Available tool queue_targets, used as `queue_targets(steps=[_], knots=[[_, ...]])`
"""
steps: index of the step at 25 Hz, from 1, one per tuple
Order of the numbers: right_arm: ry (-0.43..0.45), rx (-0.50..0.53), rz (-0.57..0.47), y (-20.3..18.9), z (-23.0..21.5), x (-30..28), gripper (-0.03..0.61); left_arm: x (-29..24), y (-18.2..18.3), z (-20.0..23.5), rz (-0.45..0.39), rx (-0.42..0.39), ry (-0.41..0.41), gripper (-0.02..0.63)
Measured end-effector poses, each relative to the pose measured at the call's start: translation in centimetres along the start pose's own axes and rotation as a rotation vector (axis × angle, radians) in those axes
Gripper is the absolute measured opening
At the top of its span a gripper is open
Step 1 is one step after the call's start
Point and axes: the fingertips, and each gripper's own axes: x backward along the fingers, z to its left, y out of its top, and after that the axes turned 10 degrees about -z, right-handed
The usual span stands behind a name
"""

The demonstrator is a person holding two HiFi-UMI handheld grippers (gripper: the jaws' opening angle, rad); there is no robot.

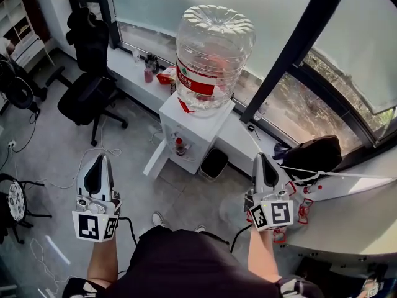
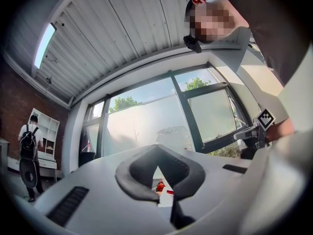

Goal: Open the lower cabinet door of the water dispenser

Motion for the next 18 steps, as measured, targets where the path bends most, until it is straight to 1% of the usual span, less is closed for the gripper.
queue_targets(steps=[6, 18], knots=[[-0.001, 0.009, 0.007, -0.4, 0.5, -0.6, 0.005, -0.5, -0.3, 0.3, -0.006, 0.015, -0.010, 0.008], [0.001, 0.019, 0.010, -0.6, 1.2, -1.6, 0.005, -0.8, -0.5, 1.2, -0.008, 0.018, -0.012, 0.008]])
